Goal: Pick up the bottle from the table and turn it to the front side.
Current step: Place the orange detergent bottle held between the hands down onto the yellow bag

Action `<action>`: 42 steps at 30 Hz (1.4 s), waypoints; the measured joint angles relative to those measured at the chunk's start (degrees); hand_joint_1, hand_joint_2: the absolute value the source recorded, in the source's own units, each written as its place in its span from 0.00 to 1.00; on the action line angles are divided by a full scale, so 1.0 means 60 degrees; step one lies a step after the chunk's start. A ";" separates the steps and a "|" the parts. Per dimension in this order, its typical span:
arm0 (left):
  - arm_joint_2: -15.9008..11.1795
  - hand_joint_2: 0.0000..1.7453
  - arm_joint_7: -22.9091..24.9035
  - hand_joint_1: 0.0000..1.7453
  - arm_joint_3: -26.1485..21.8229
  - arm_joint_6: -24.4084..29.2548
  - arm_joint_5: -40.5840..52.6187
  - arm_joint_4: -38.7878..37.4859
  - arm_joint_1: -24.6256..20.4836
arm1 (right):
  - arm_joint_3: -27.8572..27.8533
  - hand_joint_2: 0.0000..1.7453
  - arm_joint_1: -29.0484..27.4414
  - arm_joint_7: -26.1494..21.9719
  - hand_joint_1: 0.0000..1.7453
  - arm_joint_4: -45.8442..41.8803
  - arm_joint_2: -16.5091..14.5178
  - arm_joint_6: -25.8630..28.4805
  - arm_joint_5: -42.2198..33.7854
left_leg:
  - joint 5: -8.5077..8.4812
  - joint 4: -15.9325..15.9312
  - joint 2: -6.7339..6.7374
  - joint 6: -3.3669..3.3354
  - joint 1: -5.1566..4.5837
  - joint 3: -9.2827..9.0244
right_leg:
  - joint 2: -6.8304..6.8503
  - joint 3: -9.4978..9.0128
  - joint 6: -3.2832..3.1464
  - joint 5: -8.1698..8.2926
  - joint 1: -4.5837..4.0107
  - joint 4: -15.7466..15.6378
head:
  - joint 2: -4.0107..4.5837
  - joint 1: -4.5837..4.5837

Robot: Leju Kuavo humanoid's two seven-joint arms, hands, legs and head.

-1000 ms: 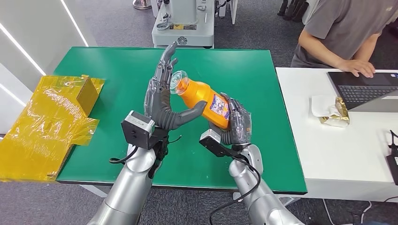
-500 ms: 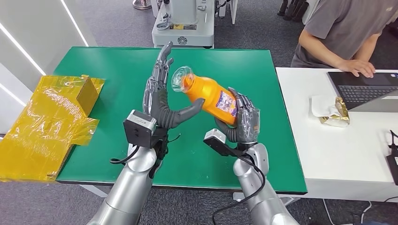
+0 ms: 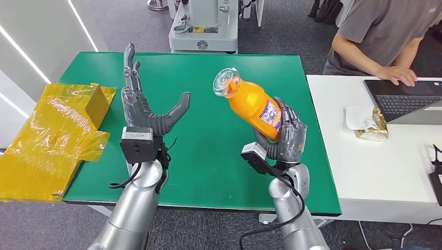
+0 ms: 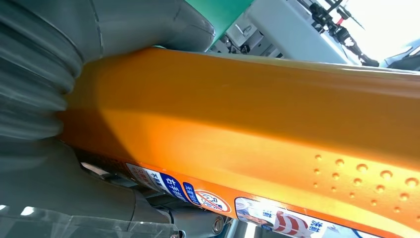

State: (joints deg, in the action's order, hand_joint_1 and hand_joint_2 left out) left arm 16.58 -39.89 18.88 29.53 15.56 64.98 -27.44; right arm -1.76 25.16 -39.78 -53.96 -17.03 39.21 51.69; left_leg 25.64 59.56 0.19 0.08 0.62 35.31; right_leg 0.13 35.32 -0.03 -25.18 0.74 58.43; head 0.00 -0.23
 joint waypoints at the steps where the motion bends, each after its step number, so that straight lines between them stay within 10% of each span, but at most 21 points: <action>1: -0.0013 1.00 -0.0006 0.00 -0.0040 0.0100 -0.0009 0.0000 0.0000 | -0.0013 1.00 -0.0017 0.0000 1.00 -0.0029 0.0000 0.0000 -0.0034 | 0.0000 0.0000 0.0000 0.0000 0.0000 0.0000 | 0.0000 0.0000 0.0000 0.0000 0.0000 0.0000 | 0.0000 0.0000; 10: -0.0153 1.00 -0.0028 0.00 -0.0229 0.0046 -0.0149 -0.0038 0.0003 | -0.0038 1.00 -0.0120 0.0000 1.00 -0.0273 0.0000 0.0000 -0.0176 | 0.0000 0.0000 0.0000 0.0000 0.0000 0.0000 | 0.0001 0.0000 0.0000 0.0000 0.0000 0.0000 | 0.0000 0.0002; 23: -0.0018 1.00 0.0827 0.00 0.0552 -0.4711 -0.1088 -0.0489 0.0003 | 0.1093 1.00 -0.0082 -0.0004 1.00 -0.0180 0.0020 -0.0004 -0.1208 | 0.0000 0.0001 0.0002 0.0000 -0.0001 0.0000 | -0.0002 0.0002 0.0000 0.0000 0.0001 -0.0002 | 0.0000 -0.0001; 42: 0.0190 1.00 0.0868 0.00 0.0845 -0.4856 -0.1348 -0.1064 -0.0341 | 0.2927 1.00 0.0472 0.0003 1.00 0.1089 0.0139 -0.0004 -0.1930 | 0.0000 0.0001 0.0003 0.0000 0.0000 0.0001 | -0.0005 0.0002 0.0000 0.0000 0.0001 -0.0001 | 0.0000 0.0000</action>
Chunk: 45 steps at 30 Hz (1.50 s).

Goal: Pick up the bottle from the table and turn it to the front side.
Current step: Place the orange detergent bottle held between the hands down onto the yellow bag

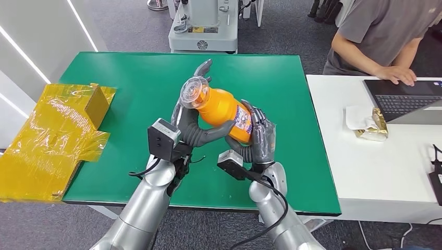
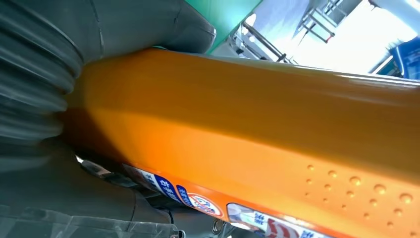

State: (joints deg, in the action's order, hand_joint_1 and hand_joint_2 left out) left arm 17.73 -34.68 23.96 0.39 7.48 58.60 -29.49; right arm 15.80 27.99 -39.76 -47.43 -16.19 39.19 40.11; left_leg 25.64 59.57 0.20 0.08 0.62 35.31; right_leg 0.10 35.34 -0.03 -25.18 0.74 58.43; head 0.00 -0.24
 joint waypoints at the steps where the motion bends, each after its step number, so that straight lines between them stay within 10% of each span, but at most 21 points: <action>1: 0.0000 1.00 0.0009 0.00 0.0000 0.0005 -0.0019 0.0000 0.0001 | 0.0093 1.00 0.0058 0.0002 1.00 0.0127 0.0001 0.0000 -0.0045 | 0.0000 0.0000 0.0000 0.0000 0.0000 0.0000 | 0.0000 0.0000 0.0000 0.0000 0.0000 0.0000 | 0.0000 0.0000; 14: -0.0004 1.00 0.0261 0.06 -0.0007 0.0165 -0.0058 0.0019 0.0122 | 0.0894 1.00 0.0484 0.0313 1.00 0.1236 0.0032 -0.0030 -0.0204 | 0.0000 0.0000 -0.0001 0.0000 0.0001 0.0000 | 0.0001 0.0000 0.0000 0.0000 -0.0001 0.0000 | 0.0000 0.0001; 18: -0.0005 1.00 0.0266 1.00 -0.0007 0.0200 -0.0058 0.0029 0.0134 | 0.1011 1.00 0.0483 0.0486 1.00 0.1297 0.0058 -0.0045 -0.0162 | 0.0000 0.0000 -0.0001 0.0000 0.0000 0.0000 | 0.0001 0.0000 0.0000 0.0000 0.0000 0.0000 | 0.0000 0.0001; 39: 0.0011 1.00 0.0265 1.00 -0.0005 0.0330 -0.0123 0.0035 0.0224 | 0.1226 1.00 0.0495 0.0584 1.00 0.1336 0.0103 -0.0032 -0.0230 | 0.0000 0.0000 -0.0001 0.0000 0.0000 0.0000 | 0.0001 0.0000 0.0000 0.0000 0.0000 0.0000 | 0.0000 0.0001; 40: 0.0014 1.00 0.0265 1.00 -0.0004 0.0331 -0.0128 0.0036 0.0225 | 0.1241 1.00 0.0495 0.0584 0.90 0.1337 0.0105 -0.0031 -0.0242 | 0.0000 0.0000 -0.0001 0.0000 0.0000 0.0000 | 0.0001 0.0000 0.0000 0.0000 0.0000 0.0000 | 0.0000 0.0000; 43: 0.0015 1.00 0.0265 1.00 -0.0001 0.0331 -0.0146 0.0046 0.0226 | 0.1268 1.00 0.0493 0.0557 0.15 0.1340 0.0117 -0.0025 -0.0283 | 0.0000 0.0000 -0.0001 0.0000 0.0000 0.0000 | 0.0001 0.0000 0.0000 0.0000 0.0000 0.0000 | 0.0000 0.0000; 45: 0.0016 1.00 0.0266 1.00 0.0005 0.0342 -0.0144 0.0050 0.0225 | 0.1302 1.00 0.0468 0.0466 0.00 0.1339 0.0127 -0.0013 -0.0374 | 0.0000 0.0000 -0.0001 0.0000 0.0000 -0.0001 | 0.0001 0.0000 0.0000 0.0000 0.0000 0.0000 | 0.0000 -0.0001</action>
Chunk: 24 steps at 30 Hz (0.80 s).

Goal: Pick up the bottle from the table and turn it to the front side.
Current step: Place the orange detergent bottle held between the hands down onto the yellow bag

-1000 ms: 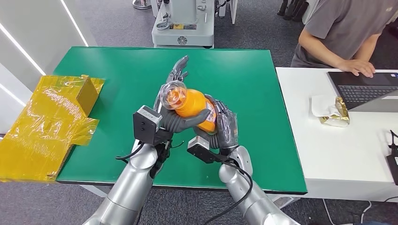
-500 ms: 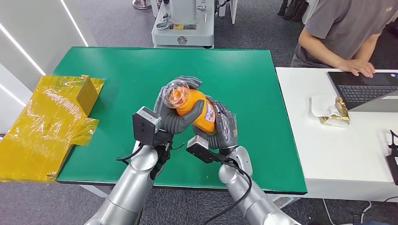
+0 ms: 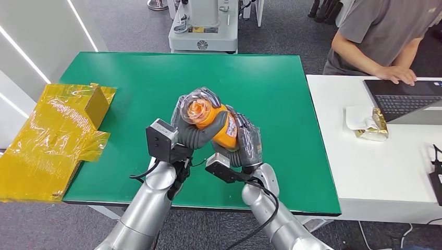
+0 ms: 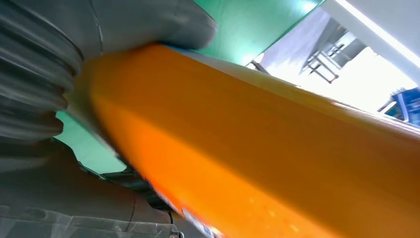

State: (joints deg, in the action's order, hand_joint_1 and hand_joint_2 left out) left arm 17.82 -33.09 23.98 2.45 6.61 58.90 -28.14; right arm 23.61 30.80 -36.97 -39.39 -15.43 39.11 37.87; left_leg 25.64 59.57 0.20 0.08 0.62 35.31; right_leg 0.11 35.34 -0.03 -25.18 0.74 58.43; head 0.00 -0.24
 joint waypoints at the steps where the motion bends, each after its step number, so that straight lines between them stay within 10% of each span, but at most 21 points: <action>1: -0.0002 1.00 0.0002 1.00 0.0002 0.0013 0.0009 0.0001 -0.0001 | 0.0022 1.00 -0.0028 -0.0051 0.00 -0.0001 0.0005 0.0006 -0.0056 | 0.0000 0.0000 0.0000 0.0000 0.0000 0.0000 | 0.0000 0.0000 0.0000 0.0000 0.0000 0.0000 | 0.0000 0.0001; 14: -0.0022 1.00 0.0006 1.00 0.0003 0.0094 0.0009 0.0001 -0.0003 | 0.0076 1.00 -0.0276 -0.0270 0.00 -0.0217 0.0050 0.0013 -0.0339 | 0.0000 0.0000 0.0000 0.0000 0.0000 0.0001 | 0.0000 0.0001 0.0000 0.0000 0.0000 0.0000 | 0.0000 0.0001; 24: -0.0089 1.00 -0.0144 1.00 0.0000 0.0366 -0.0251 -0.0017 0.0007 | 0.0015 1.00 -0.2143 -0.0493 0.00 -0.3346 0.0044 0.0013 -0.2256 | 0.0007 -0.0003 -0.0003 0.0000 0.0000 0.0009 | 0.0003 0.0004 0.0003 -0.0011 0.0000 -0.0001 | 0.0000 0.0002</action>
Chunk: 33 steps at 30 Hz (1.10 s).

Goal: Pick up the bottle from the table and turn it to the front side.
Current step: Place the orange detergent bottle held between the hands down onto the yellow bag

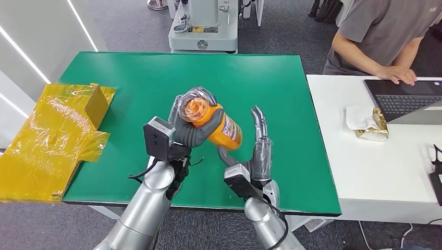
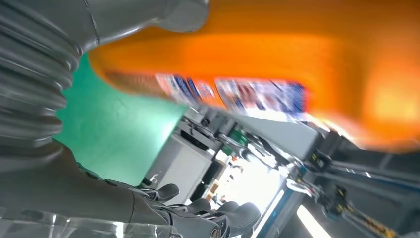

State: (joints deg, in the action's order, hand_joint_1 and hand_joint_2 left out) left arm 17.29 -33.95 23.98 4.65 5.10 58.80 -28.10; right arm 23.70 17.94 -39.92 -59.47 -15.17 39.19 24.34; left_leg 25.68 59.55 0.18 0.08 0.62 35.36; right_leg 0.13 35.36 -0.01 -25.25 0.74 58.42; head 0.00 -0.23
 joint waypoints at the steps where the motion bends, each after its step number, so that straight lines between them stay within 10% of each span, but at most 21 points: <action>1: -0.0031 1.00 -0.0021 1.00 -0.0001 0.0084 0.0039 -0.0004 0.0003 | 0.0037 1.00 -0.0250 -0.0013 0.00 -0.0422 -0.0002 0.0000 0.0003 | 0.0000 -0.0001 0.0000 0.0000 0.0000 0.0002 | 0.0000 0.0001 0.0000 -0.0001 0.0000 0.0000 | 0.0000 0.0001; 33: -0.1306 1.00 -0.0170 1.00 -0.0976 0.3396 0.2335 -0.0918 -0.0285 | 0.0595 1.00 -0.3229 -0.0051 0.00 -0.5813 0.0390 -0.0005 0.0202 | -0.0003 -0.0007 0.0007 0.0003 0.0001 0.0002 | -0.0003 0.0005 -0.0008 -0.0004 -0.0001 0.0004 | 0.0000 -0.0004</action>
State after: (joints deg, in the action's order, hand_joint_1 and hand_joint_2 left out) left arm 9.45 -34.97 18.13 25.02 19.11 53.29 -29.81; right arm 27.27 -1.44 -40.23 -94.35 -12.83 39.16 25.55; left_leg 25.66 59.50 0.22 0.10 0.62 35.38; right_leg 0.11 35.39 -0.06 -25.27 0.73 58.45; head 0.00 -0.25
